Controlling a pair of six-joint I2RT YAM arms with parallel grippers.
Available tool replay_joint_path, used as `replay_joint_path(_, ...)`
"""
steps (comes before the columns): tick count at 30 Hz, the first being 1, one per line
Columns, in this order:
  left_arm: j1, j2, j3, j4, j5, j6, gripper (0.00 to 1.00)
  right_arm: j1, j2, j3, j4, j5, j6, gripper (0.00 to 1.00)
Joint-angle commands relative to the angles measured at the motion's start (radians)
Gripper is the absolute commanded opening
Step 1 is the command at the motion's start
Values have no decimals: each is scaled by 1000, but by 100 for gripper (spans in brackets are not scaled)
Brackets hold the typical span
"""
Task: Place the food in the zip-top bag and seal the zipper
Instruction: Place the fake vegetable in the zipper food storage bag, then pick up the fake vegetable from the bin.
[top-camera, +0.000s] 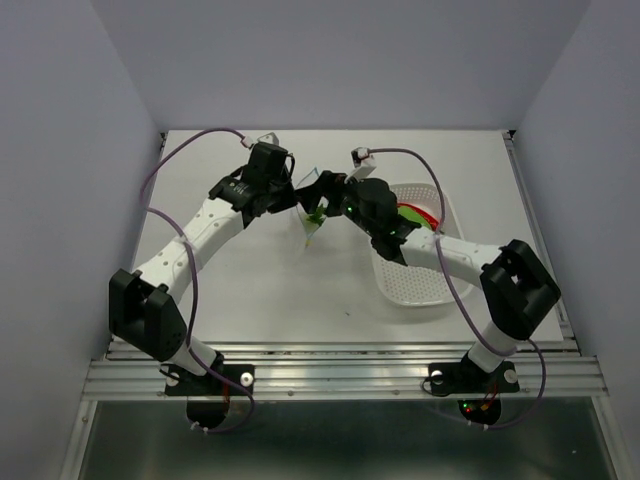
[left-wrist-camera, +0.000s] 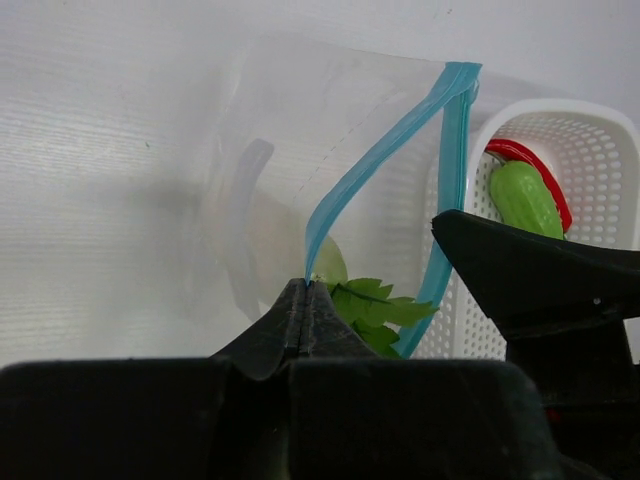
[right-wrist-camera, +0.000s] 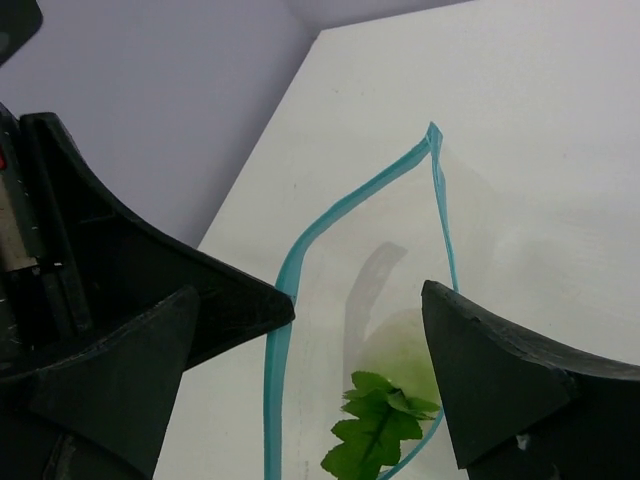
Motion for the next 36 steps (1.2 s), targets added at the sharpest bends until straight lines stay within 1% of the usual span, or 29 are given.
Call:
replay_joint_path(1, 4, -52, -15, 36, 17, -4, 0, 13, -80, 94, -34, -18, -60, 100)
replay_joint_path(3, 4, -52, -20, 38, 17, -4, 0, 13, -105, 130, -99, -10, -101, 100)
replay_joint_path(4, 4, -55, -21, 39, 18, -4, 0, 13, -132, 148, -146, 38, -116, 100)
replay_joint_path(5, 4, -57, -27, 39, 18, -6, 0, 13, -146, 180, -245, 72, -126, 100)
replay_joint_path(7, 4, -58, -35, 46, 26, -3, 0, -21, -172, 206, -350, 103, -153, 100)
replay_joint_path(8, 4, -57, -40, 47, 30, 3, 0, -45, -197, 217, -458, 102, -159, 100)
replay_joint_path(9, 5, -58, -41, 50, 35, 8, 0, -106, -206, 232, -508, 82, -191, 100)
replay_joint_path(10, 4, -58, -43, 52, 35, 9, 0, -145, -211, 240, -571, 9, -213, 100)
replay_joint_path(11, 4, -57, -47, 55, 37, 12, 0, -180, -215, 248, -678, -10, -230, 100)
replay_joint_path(12, 5, -54, -46, 55, 38, 13, 0, -246, -220, 255, -724, -7, -233, 100)
replay_joint_path(13, 4, -51, -46, 55, 41, 14, 0, -274, -224, 242, -760, -10, -265, 100)
replay_joint_path(15, 5, -46, -41, 55, 44, 20, 0, -314, -240, 216, -832, -33, -333, 100)
replay_joint_path(16, 5, -44, -40, 56, 43, 23, 0, -337, -252, 204, -857, -32, -397, 100)
replay_joint_path(17, 4, -41, -35, 56, 44, 26, 0, -337, -255, 185, -901, -30, -432, 100)
replay_joint_path(21, 5, -35, -34, 62, 49, 32, 0, -401, -235, 147, -950, -6, -552, 100)
replay_joint_path(27, 4, -23, -46, 70, 58, 42, 0, -410, -116, 173, -978, -44, -713, 100)
replay_joint_path(29, 4, -20, -50, 78, 63, 43, 0, -410, -79, 186, -987, -3, -719, 100)
replay_joint_path(30, 4, -18, -52, 79, 67, 42, 0, -410, -47, 191, -987, 55, -727, 100)
replay_joint_path(32, 5, -15, -52, 78, 69, 43, 0, -410, -13, 211, -1002, 95, -762, 100)
replay_joint_path(36, 4, -14, -52, 78, 69, 46, 0, -410, 39, 223, -1019, 96, -811, 100)
